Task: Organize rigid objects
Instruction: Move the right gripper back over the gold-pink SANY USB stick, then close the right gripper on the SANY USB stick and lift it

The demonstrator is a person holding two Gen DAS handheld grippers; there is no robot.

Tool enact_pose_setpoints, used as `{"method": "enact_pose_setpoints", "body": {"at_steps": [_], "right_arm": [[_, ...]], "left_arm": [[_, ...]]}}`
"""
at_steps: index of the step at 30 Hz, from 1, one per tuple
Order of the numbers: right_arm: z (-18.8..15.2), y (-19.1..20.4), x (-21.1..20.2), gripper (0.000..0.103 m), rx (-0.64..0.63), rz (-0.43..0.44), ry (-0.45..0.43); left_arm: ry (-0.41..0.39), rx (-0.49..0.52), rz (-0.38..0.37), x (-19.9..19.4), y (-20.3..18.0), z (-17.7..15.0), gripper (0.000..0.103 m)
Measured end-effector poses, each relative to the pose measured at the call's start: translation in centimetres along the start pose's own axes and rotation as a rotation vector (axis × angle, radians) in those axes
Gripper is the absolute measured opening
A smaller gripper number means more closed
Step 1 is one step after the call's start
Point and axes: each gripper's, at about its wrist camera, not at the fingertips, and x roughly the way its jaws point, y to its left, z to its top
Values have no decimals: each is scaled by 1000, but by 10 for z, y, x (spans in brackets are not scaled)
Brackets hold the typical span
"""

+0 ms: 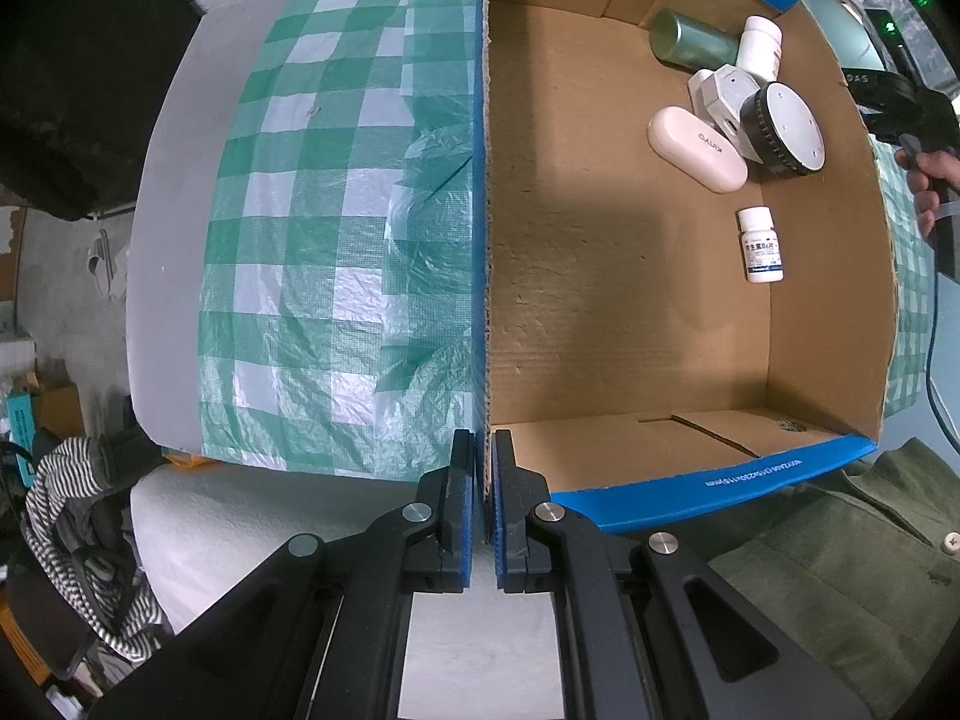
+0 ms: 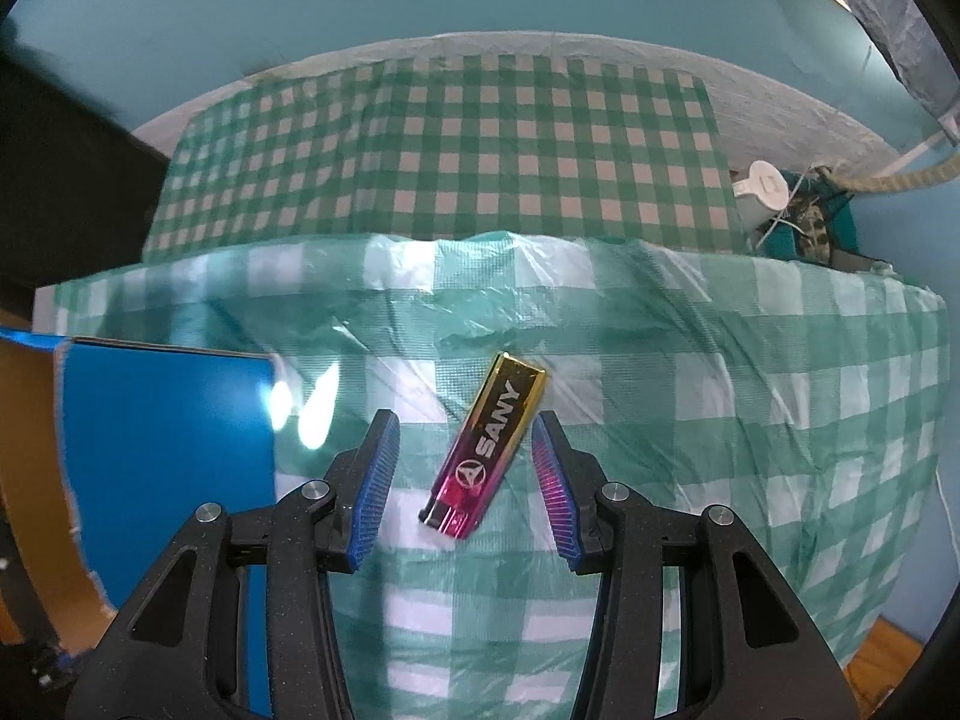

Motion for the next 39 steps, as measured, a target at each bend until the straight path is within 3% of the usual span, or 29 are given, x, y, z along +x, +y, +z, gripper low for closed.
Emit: {"method": "enact_pose_setpoints", "body": {"at_steps": [13,25,39], "right_arm": [[-5,-3,14,45,2,-21,-16],[-13,-6,10,22,-37,-34,-42],[-31,0,-25,22,-147,15,-110]], "left_arm": [[10,-6,-1,1,1,0,5],[10,-11,-2,4,1,-1,5],[9,-5,0,4,0,-1,5]]}}
